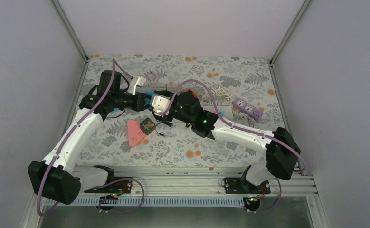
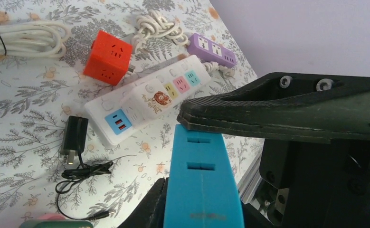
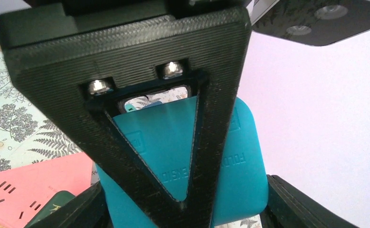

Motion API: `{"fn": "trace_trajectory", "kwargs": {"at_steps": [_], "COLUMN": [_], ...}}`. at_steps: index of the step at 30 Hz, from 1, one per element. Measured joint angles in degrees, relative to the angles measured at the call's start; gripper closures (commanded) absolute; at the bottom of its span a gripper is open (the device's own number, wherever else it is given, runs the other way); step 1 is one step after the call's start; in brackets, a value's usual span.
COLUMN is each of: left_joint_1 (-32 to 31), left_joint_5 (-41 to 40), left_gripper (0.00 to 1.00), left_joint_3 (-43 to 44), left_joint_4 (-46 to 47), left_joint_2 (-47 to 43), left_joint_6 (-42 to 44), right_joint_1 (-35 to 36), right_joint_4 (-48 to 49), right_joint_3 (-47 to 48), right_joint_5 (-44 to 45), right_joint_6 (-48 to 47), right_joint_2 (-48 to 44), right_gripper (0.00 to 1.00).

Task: Insert the plug

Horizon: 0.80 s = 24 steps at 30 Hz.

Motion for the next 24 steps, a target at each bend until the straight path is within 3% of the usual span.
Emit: {"fn": "trace_trajectory", "kwargs": {"at_steps": [2,4,11,17,20,24], "left_joint_1": [0.0,-0.3,-0.6,-5.7,-9.0,-12.9], "left_joint_5": [-0.5,-1.7,-16.3,-30.8,-37.3,-44.6], "left_gripper": [0.98,0.98,0.98,0.98,0.98,0.98], "left_joint_3": [0.3,0.6,1.9,1.9,1.9,1.7], "left_joint_4": [-0.3,-0.8,-4.7,-10.8,-14.3,-21.4], "left_joint_2": [0.1,0.1,0.1,-3.8,-6.2,-5.6], "left_joint_6": [0.7,0.9,3.0,3.7,2.7,-1.5], "right_joint_1": [0.0,0.1,0.1,-0.3,-1.6,-3.0], "right_joint_4": [0.0,-0.9,-5.2,-5.7,-6.3,-8.4], "right_joint_3": [0.1,0.5,0.5,-5.3,-5.0,-4.3], "right_joint_5": [0.2,0.4,0.1,1.0,-0.3,-6.7], "right_joint_6": [0.3,1.1,5.8,18.7,28.1,38.4], "right_joint_2": [0.0,0.1,-1.8,-11.9,-12.4,-6.5], "right_gripper": [0.16,0.1,0.11,0.1,0.15,0.31]}}
